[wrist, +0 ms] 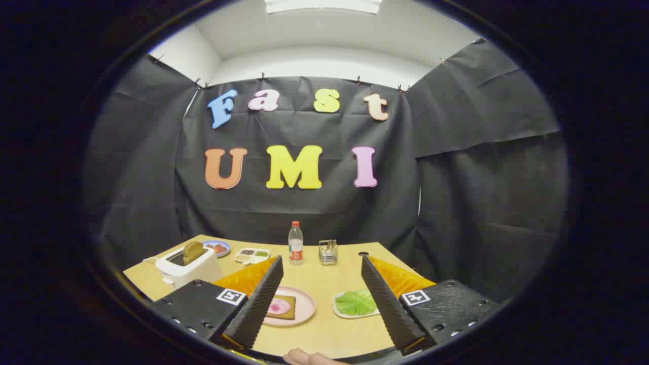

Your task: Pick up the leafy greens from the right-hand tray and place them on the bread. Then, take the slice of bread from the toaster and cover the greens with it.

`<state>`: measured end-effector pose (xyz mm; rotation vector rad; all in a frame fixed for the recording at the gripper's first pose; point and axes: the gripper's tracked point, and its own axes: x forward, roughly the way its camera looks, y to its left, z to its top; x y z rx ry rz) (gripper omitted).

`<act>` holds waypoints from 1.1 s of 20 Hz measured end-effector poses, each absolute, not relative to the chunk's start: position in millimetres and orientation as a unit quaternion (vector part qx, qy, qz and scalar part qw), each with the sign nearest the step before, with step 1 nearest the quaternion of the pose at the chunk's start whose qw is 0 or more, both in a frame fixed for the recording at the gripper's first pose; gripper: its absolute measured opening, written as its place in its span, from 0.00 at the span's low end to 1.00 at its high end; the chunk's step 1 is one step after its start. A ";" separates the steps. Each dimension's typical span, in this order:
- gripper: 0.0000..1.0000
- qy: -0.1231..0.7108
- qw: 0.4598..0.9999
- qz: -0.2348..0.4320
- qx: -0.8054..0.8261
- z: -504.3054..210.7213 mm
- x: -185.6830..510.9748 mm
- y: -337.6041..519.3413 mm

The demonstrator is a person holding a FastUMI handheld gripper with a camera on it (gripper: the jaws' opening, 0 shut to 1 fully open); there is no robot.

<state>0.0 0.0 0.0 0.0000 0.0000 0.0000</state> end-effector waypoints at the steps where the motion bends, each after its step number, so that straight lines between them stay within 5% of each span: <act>1: 0.95 0.002 1.000 0.000 0.000 -1.1 0.8 -1.5; 22: 0.95 0.005 1.000 0.002 0.004 -14.7 26.7 -22.0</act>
